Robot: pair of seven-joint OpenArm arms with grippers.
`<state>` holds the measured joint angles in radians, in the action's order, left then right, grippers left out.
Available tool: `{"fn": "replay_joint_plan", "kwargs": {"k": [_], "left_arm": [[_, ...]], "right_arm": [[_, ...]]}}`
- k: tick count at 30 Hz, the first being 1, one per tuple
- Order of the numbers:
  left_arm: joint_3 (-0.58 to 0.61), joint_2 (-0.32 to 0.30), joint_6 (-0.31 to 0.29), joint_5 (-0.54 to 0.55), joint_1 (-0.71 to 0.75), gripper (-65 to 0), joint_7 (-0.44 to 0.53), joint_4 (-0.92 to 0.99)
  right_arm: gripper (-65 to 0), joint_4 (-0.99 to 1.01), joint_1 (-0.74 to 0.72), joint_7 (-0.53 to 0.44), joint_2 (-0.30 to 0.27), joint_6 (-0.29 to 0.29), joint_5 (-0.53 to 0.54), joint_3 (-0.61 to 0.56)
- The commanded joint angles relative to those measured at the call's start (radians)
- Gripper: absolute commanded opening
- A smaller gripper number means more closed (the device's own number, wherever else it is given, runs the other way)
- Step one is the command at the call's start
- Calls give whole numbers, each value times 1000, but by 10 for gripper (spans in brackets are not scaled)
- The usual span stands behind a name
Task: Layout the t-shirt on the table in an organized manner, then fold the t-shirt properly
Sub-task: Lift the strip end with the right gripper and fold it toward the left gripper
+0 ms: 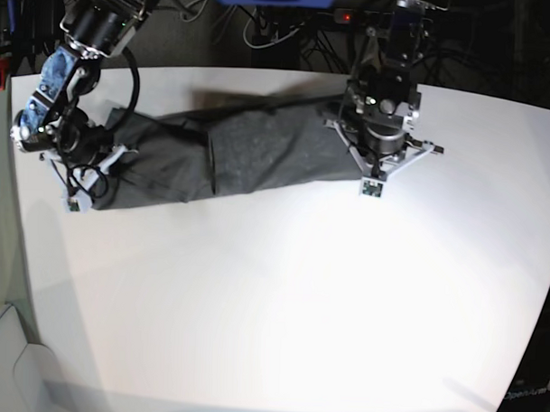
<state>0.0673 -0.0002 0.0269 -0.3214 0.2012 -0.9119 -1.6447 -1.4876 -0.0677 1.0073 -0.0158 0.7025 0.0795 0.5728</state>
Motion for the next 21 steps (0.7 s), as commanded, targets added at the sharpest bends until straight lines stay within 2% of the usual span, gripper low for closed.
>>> {"fn": "replay_joint_plan", "kwargs": {"k": [1, 9, 15, 21], "left_arm": [[4, 6, -12, 26, 1, -650, -25, -2], [4, 4, -12, 26, 2, -650, -25, -2], [2, 4, -12, 26, -4, -650, -25, -2], [2, 4, -12, 26, -4, -650, -25, -2]], "right_arm": [[-650, -3, 18, 55, -6, -4, -51, 2], [-650, -155, 53, 55, 20, -4, -39, -47], [-650, -344, 142, 55, 24, -4, 110, -179], [-650, -488, 204, 55, 24, -4, 210, -282]]}}
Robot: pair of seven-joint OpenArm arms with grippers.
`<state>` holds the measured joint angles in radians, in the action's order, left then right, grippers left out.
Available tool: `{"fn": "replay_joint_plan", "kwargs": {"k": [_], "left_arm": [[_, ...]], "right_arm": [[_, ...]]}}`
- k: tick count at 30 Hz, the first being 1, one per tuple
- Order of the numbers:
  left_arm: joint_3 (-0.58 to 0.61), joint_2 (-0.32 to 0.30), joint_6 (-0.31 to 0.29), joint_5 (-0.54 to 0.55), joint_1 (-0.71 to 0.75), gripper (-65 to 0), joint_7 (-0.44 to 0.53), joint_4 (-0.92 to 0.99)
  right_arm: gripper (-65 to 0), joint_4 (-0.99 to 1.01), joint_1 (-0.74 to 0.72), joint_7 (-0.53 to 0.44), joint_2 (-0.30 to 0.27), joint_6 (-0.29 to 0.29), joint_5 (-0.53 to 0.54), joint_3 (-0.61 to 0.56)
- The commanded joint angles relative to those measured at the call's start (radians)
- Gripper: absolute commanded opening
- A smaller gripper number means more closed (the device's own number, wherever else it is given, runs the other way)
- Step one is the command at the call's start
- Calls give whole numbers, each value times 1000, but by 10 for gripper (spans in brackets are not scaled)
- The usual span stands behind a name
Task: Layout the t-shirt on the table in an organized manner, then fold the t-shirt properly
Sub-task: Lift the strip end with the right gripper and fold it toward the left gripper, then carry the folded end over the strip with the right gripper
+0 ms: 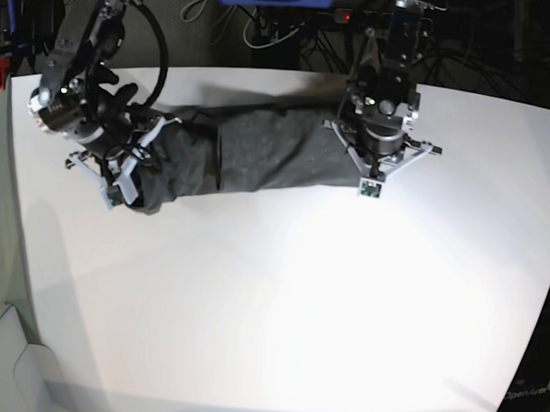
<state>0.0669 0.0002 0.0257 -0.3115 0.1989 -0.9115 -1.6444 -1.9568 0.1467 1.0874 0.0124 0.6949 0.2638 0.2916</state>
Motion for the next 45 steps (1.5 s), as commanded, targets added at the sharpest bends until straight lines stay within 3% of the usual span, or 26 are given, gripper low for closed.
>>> {"fn": "replay_joint_plan", "kwargs": {"k": [1, 11, 21, 24, 28, 32, 37, 45], "left_arm": [[3, 2, -11, 16, -2, -650, -25, -3], [-3, -1, -11, 16, 4, -650, -34, -58], [-149, -1, -11, 15, 34, -650, -41, -242], [-189, -1, -11, 10, 52, -650, -90, -280], [-267, -24, -11, 15, 64, -650, -189, -268], [-312, -29, -11, 15, 98, -650, -174, -199], [-307, -19, -11, 15, 76, -650, -186, -150], [-256, 36, -11, 15, 52, -650, -186, -79]], "right_arm": [[-650, -34, -6, -25, -4, 3, 38, -19], [-650, -59, -42, 98, -5, 3, 303, -122], [-650, -59, -57, 99, -5, 3, 325, -182], [-650, -59, -58, 99, -5, 3, 325, -191], [-650, -59, -86, 101, -5, 3, 326, -191], [-650, -60, -118, 124, -5, 3, 334, -191], [-650, -60, -160, 190, -9, 3, 512, -191], [-650, -60, -149, 191, -5, 3, 605, -193]]}}
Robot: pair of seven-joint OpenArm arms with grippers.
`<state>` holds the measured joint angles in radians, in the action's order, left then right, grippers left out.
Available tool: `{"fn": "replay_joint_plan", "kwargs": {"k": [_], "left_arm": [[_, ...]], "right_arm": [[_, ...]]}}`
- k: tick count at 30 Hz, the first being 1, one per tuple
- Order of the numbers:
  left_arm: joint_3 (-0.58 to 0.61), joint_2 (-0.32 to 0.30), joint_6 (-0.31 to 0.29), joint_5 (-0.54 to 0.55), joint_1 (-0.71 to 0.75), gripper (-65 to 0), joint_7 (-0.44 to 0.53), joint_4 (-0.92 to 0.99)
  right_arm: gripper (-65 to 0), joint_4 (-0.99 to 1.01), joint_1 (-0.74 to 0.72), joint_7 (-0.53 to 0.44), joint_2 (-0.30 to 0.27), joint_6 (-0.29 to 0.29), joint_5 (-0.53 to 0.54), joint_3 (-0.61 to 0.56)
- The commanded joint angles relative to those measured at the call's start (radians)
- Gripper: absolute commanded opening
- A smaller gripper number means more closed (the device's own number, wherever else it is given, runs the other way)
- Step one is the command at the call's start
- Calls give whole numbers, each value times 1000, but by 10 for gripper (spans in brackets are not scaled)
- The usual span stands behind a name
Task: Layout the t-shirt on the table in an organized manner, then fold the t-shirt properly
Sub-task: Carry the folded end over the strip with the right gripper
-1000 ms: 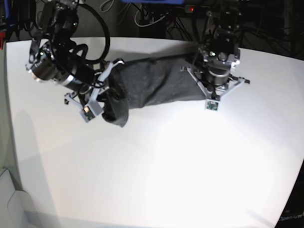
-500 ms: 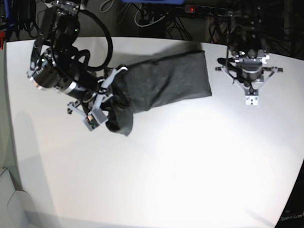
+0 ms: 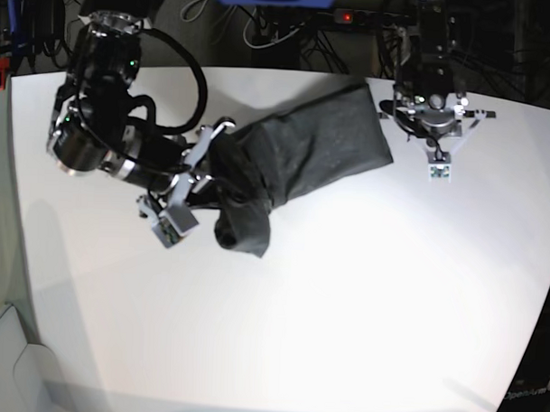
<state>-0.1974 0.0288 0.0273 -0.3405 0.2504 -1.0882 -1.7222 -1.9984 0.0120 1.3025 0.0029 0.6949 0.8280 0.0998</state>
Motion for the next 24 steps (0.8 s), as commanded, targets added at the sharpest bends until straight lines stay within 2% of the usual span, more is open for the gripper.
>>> {"fn": "replay_joint_plan", "kwargs": {"k": [1, 4, 11, 19, 24], "left_arm": [[26, 9, -13, 44, -4, -650, -10, 6], [82, 15, -13, 44, -15, -650, -10, 46], [98, 79, -13, 44, -53, -650, -8, 84], [92, 70, -13, 44, -56, -650, -10, 78], [102, 78, -13, 44, -53, -650, -10, 77]], "right_arm": [[-650, -19, -13, -24, 4, 3, 46, -1], [-650, -17, -13, -24, 4, 3, 47, -38], [-650, -12, 16, -34, 6, 3, 46, -180], [-650, -9, 7, -36, 9, 3, 41, -254], [-650, 43, 4, -36, 45, 3, 40, -271]]}}
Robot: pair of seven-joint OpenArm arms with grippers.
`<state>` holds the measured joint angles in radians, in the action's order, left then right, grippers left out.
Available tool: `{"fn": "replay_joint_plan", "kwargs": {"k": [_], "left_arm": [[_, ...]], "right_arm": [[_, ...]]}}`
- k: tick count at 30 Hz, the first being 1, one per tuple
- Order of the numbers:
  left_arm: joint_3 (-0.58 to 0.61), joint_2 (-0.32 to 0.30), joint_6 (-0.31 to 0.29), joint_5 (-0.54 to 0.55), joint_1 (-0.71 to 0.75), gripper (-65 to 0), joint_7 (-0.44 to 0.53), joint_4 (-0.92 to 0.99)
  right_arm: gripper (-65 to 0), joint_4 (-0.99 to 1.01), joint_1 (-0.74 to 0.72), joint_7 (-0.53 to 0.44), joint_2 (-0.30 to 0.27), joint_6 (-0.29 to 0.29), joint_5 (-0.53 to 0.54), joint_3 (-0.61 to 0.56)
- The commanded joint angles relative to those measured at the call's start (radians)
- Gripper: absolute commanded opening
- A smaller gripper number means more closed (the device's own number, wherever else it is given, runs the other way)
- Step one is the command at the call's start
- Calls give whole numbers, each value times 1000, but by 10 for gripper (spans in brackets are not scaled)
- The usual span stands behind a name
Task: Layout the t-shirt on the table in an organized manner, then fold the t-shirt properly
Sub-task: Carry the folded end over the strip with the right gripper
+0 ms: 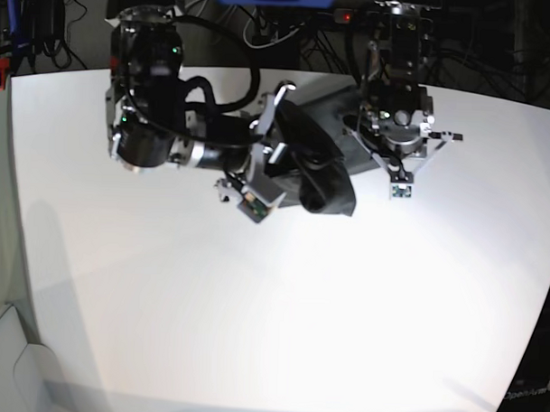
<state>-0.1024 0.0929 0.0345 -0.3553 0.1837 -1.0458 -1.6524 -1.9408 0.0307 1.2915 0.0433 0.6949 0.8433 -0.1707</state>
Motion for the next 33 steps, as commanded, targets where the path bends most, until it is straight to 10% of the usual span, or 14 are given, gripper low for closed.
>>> {"fn": "replay_joint_plan", "kwargs": {"k": [1, 18, 33], "left_arm": [[7, 14, -20, 58, 13, -650, -52, 7], [-3, -8, -20, 58, 36, -650, -52, -84], [-92, -29, -18, 57, 67, -650, -52, -108]], "right_arm": [[-650, -3, -25, -25, 7, 3, 24, 0], [-642, 165, -68, -102, 36, 3, 24, -135], [-363, 353, -156, -137, 14, 3, 26, -155]]}}
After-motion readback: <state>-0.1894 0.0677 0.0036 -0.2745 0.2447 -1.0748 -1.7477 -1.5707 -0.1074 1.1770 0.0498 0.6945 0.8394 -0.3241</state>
